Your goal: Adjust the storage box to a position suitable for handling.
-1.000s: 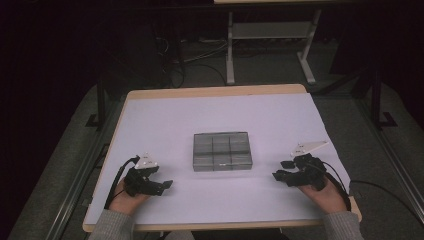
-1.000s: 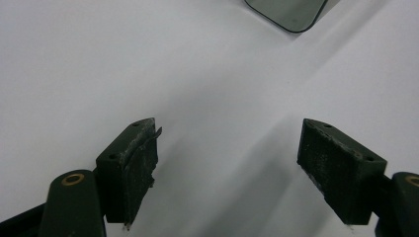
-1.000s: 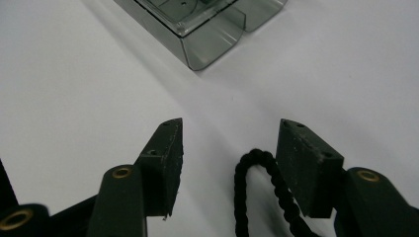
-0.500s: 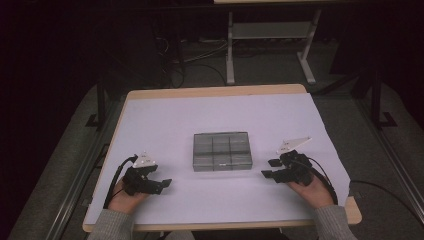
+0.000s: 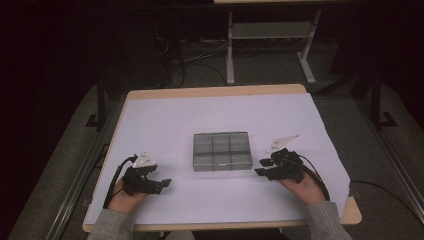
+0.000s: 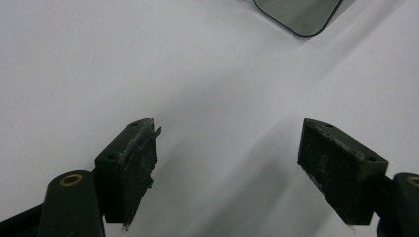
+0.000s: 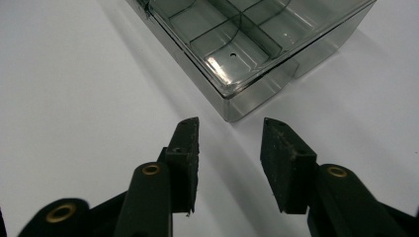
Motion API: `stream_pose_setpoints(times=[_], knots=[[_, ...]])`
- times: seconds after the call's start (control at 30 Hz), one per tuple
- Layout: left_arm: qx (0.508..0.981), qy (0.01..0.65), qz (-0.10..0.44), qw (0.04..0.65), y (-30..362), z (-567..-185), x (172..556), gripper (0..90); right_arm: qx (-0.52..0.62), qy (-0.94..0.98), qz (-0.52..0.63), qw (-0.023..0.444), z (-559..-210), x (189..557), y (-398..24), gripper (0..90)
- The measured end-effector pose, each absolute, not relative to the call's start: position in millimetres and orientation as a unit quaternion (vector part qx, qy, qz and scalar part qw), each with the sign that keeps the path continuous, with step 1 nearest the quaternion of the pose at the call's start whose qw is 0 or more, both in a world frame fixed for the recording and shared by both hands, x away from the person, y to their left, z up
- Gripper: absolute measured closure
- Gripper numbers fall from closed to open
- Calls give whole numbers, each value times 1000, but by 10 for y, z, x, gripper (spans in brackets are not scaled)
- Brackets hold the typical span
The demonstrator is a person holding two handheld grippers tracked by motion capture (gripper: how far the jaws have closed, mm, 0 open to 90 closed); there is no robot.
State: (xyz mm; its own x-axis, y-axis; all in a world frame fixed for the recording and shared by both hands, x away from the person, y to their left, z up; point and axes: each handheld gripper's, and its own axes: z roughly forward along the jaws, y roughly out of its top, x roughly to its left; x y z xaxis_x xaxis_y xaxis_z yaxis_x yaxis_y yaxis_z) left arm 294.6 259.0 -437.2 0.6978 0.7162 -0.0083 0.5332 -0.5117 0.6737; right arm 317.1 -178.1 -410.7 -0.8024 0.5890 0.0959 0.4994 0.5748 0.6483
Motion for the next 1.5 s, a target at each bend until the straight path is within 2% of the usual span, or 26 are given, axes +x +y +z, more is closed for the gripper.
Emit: stream_pose_setpoints(times=[0.17, 0.7, 1.5], knots=[[859, 364, 136, 334, 2588, -4374, 2950, 223, 305, 885, 346, 68, -4098, 3182, -1765, 678], [860, 365, 135, 330, 2575, -4379, 2942, 226, 303, 890, 331, 75, -4102, 3201, -1682, 808], [862, 353, 135, 338, 2533, -4341, 2914, 229, 304, 891, 324, 91, -4093, 3198, -1589, 887]])
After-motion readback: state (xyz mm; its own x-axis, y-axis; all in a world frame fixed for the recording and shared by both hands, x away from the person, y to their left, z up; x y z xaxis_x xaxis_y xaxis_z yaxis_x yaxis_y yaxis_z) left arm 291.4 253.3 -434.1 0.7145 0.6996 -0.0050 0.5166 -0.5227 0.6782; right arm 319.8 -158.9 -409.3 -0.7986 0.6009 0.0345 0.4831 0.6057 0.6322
